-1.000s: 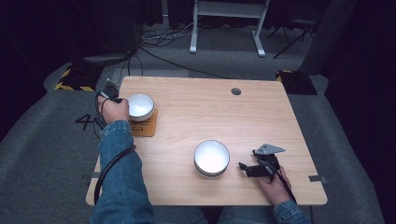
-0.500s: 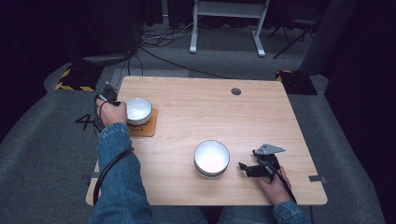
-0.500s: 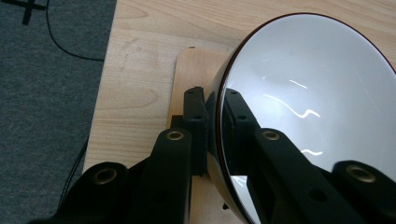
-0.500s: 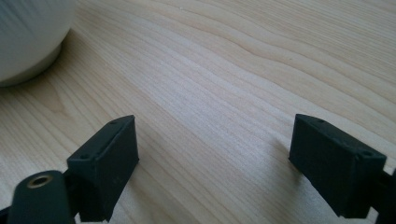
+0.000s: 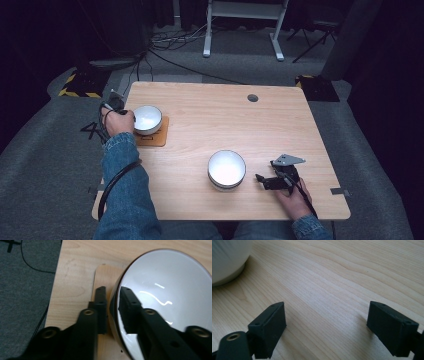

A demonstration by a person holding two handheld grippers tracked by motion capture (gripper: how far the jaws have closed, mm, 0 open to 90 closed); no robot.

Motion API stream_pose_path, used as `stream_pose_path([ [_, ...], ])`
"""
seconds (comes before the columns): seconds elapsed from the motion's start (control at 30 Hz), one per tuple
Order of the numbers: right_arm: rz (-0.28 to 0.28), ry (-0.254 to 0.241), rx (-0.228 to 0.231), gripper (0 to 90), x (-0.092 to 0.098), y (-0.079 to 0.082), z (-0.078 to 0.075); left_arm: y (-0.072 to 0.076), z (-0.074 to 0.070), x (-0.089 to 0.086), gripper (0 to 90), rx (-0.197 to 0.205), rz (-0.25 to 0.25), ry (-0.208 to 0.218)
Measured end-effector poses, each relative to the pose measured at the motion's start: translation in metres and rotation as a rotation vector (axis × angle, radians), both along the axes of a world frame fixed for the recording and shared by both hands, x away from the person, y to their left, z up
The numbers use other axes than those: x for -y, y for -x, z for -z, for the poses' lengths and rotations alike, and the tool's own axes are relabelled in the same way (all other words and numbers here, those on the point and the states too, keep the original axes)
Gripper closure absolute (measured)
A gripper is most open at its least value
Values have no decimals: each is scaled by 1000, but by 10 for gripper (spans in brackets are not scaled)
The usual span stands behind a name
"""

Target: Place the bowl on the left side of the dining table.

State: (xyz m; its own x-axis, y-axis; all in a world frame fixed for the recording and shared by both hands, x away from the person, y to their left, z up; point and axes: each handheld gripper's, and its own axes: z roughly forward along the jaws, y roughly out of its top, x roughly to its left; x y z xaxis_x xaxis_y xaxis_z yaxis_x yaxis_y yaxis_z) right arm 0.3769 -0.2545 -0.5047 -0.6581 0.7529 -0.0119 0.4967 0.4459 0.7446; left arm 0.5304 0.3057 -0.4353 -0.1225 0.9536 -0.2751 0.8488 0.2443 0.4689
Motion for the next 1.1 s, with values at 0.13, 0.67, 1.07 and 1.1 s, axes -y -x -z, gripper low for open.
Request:
stream_pose_path([
  [0.13, 0, -1, 0, 156, 0, 0, 0, -3, -11, 6, 592, 53, 14, -65],
  [0.67, 1, -1, -1, 156, 0, 0, 0, 7, -78, 32, 452, 204, 144, -116],
  [1.07, -6, 6, 1, 156, 1, 0, 0, 48, -120, 68, 438, 325, 329, -72],
  [1.1, -7, 6, 1, 157, 1, 0, 0, 52, -122, 70, 438, 339, 337, -64],
])
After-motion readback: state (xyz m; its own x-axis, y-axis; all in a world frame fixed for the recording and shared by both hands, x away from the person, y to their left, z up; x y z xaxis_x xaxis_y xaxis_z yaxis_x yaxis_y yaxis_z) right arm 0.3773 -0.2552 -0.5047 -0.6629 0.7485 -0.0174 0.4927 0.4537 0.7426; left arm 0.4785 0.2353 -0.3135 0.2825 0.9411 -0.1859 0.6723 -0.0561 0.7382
